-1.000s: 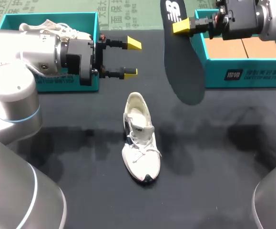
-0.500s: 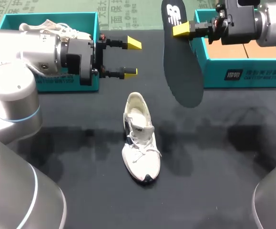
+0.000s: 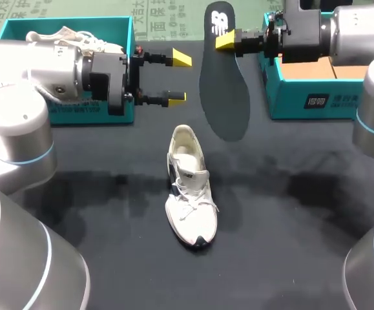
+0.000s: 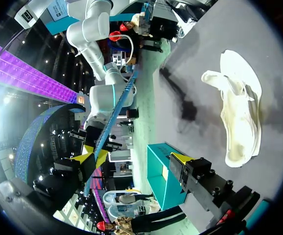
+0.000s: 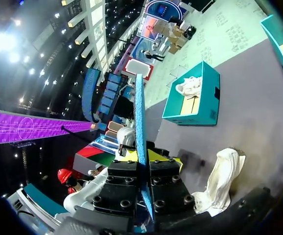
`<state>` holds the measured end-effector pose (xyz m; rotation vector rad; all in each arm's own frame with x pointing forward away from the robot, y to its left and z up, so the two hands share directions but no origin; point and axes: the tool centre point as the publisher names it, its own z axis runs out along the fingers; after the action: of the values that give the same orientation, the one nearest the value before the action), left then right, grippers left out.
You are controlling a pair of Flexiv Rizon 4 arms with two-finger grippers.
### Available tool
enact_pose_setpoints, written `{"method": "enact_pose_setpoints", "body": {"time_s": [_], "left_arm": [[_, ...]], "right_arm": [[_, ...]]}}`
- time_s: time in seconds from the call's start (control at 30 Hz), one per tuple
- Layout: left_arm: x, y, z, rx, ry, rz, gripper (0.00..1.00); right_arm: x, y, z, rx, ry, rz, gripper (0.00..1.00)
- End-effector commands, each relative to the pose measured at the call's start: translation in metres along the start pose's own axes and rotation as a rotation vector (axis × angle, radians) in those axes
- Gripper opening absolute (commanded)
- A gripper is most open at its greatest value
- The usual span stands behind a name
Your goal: Take the shoe out of the shoebox, open the shoe tongue, remove and reinsert the insole, then place the shoe into the shoebox
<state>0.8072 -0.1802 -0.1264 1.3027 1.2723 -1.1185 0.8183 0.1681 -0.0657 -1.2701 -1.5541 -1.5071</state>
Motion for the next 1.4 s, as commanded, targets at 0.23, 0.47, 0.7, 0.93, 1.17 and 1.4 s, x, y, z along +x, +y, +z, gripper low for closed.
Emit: {"method": "enact_pose_setpoints", "body": {"time_s": [0.23,0.47,0.7,0.93,1.17,1.4], "left_arm": [[0.001,0.0,0.001,-0.002,0.0,0.001,1.0],[0.001,0.0,0.001,-0.002,0.0,0.001,1.0],[0.001,0.0,0.001,-0.002,0.0,0.001,1.0],[0.003,0.001,0.002,-0.004,-0.005,-0.01,1.0],[0.012,0.006,0.008,-0.036,-0.007,0.008,1.0],[0.013,0.017,0.021,-0.049,-0.04,0.002,1.0]], "right_arm": [[-0.005,-0.002,0.008,-0.011,0.014,-0.001,0.0],[-0.049,0.017,0.015,0.014,0.015,0.153,0.0],[-0.066,0.026,0.026,0.068,0.056,0.212,0.0],[-0.072,0.027,0.029,0.1,0.069,0.275,0.0],[-0.076,0.026,0.029,0.133,0.075,0.349,0.0],[-0.078,0.024,0.032,0.145,0.08,0.412,0.0]]}}
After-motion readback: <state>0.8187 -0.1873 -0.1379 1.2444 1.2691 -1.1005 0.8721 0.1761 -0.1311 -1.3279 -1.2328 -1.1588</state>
